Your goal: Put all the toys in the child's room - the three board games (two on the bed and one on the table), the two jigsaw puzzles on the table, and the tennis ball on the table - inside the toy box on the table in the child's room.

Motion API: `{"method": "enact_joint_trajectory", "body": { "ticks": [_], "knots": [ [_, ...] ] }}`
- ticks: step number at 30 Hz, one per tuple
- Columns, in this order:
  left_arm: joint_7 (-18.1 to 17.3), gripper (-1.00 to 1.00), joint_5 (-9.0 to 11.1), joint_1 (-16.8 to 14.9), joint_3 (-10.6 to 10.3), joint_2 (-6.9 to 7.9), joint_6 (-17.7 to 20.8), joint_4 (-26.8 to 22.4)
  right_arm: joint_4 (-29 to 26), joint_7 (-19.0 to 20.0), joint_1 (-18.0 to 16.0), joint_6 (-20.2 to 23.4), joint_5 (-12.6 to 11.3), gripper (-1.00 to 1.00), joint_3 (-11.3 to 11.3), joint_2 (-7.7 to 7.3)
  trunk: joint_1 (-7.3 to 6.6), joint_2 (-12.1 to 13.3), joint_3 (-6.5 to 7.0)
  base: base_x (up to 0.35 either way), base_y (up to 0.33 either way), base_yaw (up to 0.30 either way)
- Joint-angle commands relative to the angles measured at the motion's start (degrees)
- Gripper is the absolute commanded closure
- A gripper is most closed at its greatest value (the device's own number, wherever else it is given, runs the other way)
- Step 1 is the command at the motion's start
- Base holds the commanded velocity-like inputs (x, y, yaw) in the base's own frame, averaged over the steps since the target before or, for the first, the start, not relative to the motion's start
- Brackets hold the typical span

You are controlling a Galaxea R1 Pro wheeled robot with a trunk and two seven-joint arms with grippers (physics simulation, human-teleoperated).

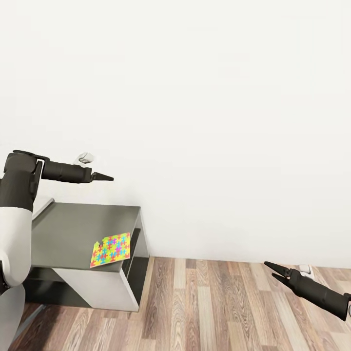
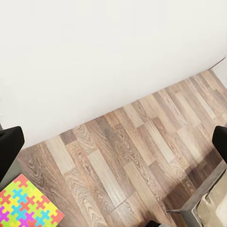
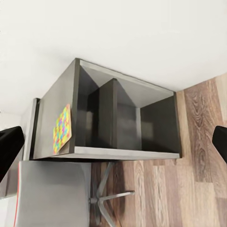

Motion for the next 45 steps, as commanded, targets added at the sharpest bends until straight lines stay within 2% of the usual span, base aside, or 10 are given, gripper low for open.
{"method": "enact_joint_trajectory", "body": {
  "ticks": [1, 13, 45],
  "knots": [
    [-0.5, -1.00, -0.6, -0.1, 0.1, -0.04, 0.6, 0.0, 0.0, 0.1, 0.0, 0.3, -0.1, -1.00, -0.1, -0.04, 0.04, -0.1, -0.02, 0.000, 0.000, 0.000],
    [-0.5, -1.00, -0.9, 0.0, 0.1, 0.06, 0.6, 0.0, 0.2, 0.2, 0.0, 0.3, -0.1, -1.00, -1.5, -0.08, 0.04, -0.1, 1.13, 0.000, 0.000, 0.000],
    [-0.5, -1.00, -1.1, 0.0, 0.0, 0.02, 0.6, 0.0, 0.2, 0.2, 0.0, 0.1, 0.0, -1.00, -1.7, 0.06, 0.04, -0.1, 4.18, 0.000, 0.000, 0.000]
  ]
}}
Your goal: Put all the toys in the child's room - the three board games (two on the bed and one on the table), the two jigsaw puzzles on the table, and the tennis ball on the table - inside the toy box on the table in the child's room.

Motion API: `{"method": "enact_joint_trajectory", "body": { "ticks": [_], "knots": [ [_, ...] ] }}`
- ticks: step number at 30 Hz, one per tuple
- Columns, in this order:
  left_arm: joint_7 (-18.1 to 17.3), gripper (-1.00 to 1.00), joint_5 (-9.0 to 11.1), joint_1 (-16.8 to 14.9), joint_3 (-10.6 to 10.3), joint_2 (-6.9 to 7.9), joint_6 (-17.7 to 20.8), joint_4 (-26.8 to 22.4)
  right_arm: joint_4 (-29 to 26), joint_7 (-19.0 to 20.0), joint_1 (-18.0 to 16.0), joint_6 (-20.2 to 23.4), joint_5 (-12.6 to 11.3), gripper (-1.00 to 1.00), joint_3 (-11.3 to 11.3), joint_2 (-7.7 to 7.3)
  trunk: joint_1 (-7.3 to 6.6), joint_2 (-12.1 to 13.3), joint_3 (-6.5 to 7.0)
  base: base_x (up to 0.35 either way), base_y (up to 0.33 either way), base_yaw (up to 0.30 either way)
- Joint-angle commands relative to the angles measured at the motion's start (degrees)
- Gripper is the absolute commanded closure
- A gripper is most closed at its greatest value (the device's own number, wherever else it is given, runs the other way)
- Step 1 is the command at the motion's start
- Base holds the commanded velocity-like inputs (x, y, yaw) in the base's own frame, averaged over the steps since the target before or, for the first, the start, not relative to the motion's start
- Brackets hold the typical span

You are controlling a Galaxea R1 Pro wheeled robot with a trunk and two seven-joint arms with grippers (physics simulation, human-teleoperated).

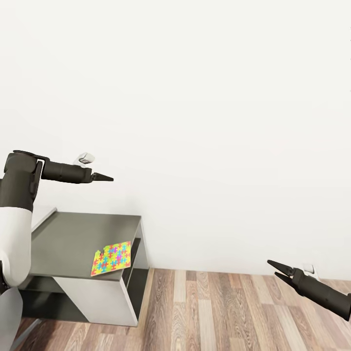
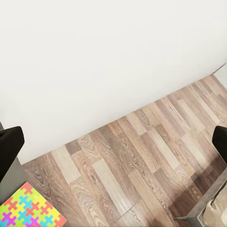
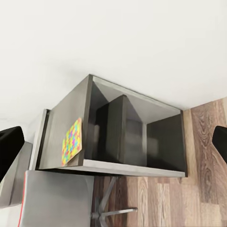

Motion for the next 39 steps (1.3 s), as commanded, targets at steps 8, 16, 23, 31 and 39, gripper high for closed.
{"method": "enact_joint_trajectory", "body": {
  "ticks": [8, 16, 23, 31, 39],
  "knots": [
    [-0.5, -1.00, -0.6, -0.1, 0.0, -0.03, 0.6, 0.0, 0.0, 0.1, -0.1, 0.3, 0.0, -1.00, -0.1, -0.04, 0.04, -0.1, 0.64, 0.000, 0.000, 0.000],
    [-0.5, -1.00, -0.6, -0.1, 0.1, -0.03, 0.6, 0.0, 0.0, 0.1, -0.1, 0.3, 0.0, -1.00, -0.1, -0.08, 0.04, -0.1, 1.40, 0.000, 0.000, 0.000],
    [-0.5, -1.00, -0.6, -0.1, 0.1, -0.03, 0.6, 0.0, 0.0, 0.1, -0.1, 0.3, -0.1, -1.00, -0.1, -0.06, 0.04, -0.1, 2.07, 0.000, 0.000, 0.000],
    [-0.5, -1.00, -0.6, -0.1, 0.2, -0.03, 0.7, 0.0, 0.0, 0.1, -0.1, 0.3, 0.0, -1.00, -0.1, -0.12, 0.04, -0.1, 2.84, 0.000, 0.000, 0.008],
    [-0.5, -1.00, -0.6, -0.1, 0.1, -0.03, 0.7, 0.0, 0.1, -0.1, -0.1, 0.4, -0.1, -1.00, -0.4, -0.25, 0.04, -0.1, 3.21, 0.000, 0.000, 0.028]
  ]
}}
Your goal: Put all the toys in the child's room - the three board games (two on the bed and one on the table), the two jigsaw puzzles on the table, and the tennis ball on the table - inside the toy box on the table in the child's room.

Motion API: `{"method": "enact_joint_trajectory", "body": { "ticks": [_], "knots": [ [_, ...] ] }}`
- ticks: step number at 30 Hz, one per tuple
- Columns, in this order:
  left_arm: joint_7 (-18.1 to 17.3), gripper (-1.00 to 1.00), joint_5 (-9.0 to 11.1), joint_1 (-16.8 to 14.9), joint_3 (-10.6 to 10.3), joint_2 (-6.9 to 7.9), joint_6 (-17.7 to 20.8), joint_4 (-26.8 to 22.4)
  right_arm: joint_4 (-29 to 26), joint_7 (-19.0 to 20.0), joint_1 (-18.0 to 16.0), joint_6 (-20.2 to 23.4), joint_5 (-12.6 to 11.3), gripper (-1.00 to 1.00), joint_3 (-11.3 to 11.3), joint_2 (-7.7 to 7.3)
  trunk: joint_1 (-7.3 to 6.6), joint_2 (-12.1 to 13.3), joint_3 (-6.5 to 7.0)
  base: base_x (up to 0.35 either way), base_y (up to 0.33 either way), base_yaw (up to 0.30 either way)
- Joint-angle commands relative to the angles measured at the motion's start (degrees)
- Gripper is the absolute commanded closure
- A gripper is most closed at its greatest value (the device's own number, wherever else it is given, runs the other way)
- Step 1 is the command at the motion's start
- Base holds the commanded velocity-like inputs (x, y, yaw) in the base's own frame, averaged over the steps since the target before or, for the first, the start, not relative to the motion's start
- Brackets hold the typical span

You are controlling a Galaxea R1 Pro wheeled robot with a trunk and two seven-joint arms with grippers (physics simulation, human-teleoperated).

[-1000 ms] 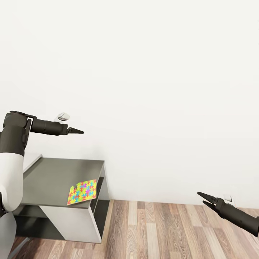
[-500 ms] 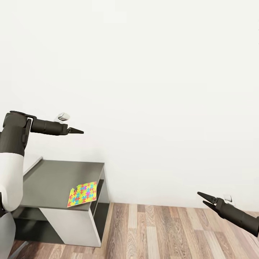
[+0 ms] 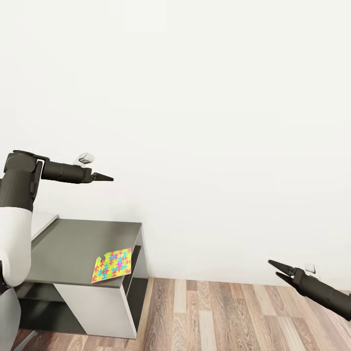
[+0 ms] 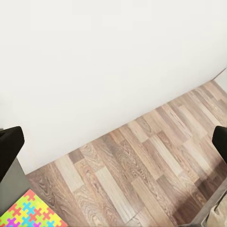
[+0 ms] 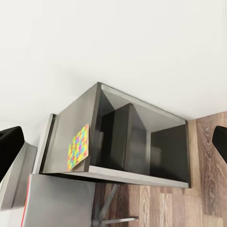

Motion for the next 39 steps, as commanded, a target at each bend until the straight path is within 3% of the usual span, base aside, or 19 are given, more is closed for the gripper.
{"method": "enact_joint_trajectory", "body": {
  "ticks": [1, 22, 39],
  "knots": [
    [-0.5, -1.00, -0.6, -0.1, 0.1, -0.03, 0.5, 0.0, 0.0, 0.1, -0.1, 0.4, 0.0, -1.00, -0.2, 0.00, 0.04, -0.1, -0.12, 0.000, 0.000, 0.006],
    [-0.5, -1.00, -0.6, -0.1, 0.0, -0.03, 0.5, 0.0, 0.1, -0.1, -0.1, 1.0, 0.1, -1.00, -1.2, -0.09, 0.04, -0.1, -0.09, 0.000, 0.002, 0.001],
    [-0.5, -1.00, -0.6, -0.1, 0.0, 0.06, 0.5, 0.0, 0.1, -0.5, -0.1, 4.3, 0.3, -1.00, -1.1, -0.10, 0.04, -0.1, -0.09, 0.012, 0.124, 0.000]
  ]
}}
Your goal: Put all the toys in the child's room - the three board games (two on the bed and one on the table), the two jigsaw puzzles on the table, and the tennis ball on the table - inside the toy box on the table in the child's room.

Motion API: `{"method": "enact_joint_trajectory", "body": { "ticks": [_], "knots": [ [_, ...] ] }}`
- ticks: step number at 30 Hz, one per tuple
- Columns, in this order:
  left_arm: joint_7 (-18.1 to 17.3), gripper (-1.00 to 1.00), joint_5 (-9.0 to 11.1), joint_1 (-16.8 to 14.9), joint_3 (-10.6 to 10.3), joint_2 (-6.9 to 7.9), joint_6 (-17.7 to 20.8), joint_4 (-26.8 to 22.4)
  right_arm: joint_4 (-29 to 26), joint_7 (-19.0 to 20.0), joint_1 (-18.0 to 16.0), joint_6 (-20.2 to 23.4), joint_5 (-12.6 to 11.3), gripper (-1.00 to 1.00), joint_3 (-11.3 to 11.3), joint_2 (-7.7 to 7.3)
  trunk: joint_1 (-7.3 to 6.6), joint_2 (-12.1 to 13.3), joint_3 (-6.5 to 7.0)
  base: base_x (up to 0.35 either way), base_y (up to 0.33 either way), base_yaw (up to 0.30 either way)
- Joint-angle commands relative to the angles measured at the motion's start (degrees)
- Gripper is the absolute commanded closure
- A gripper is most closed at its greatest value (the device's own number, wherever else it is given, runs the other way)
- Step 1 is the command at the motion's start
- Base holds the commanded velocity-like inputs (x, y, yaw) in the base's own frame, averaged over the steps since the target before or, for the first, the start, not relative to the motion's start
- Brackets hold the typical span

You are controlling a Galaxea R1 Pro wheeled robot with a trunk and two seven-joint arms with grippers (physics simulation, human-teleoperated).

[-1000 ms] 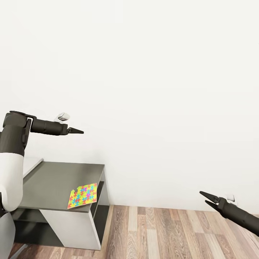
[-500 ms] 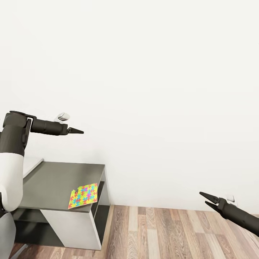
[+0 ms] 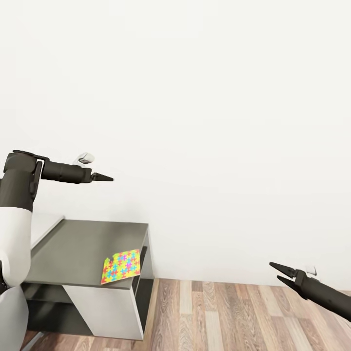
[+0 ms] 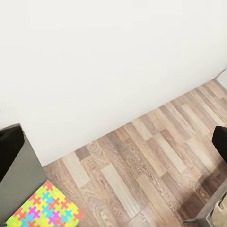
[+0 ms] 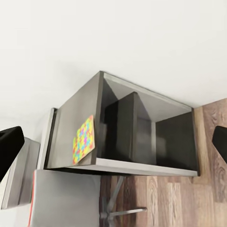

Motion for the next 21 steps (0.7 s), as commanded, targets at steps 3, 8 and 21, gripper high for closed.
{"method": "enact_joint_trajectory", "body": {
  "ticks": [3, 8, 21],
  "knots": [
    [-0.5, -1.00, -0.6, -0.1, 0.1, -0.02, 0.6, 0.0, 0.3, 0.3, -0.1, 0.3, 0.0, -1.00, -0.1, 0.00, 0.05, -0.1, -0.13, 0.117, 0.171, 0.000],
    [-0.5, -1.00, -0.6, -0.1, 0.1, -0.04, 0.6, 0.0, 0.9, 0.4, -0.1, 0.4, 0.0, -1.00, -0.2, 0.00, 0.05, -0.1, -0.13, 0.122, 0.090, 0.000],
    [-0.5, -1.00, -0.6, -0.1, 0.1, -0.10, 0.6, 0.0, 8.7, -4.9, -5.4, 6.0, 4.3, -1.00, 3.1, 0.67, 0.05, -0.1, -0.13, 0.023, 0.010, 0.000]
  ]
}}
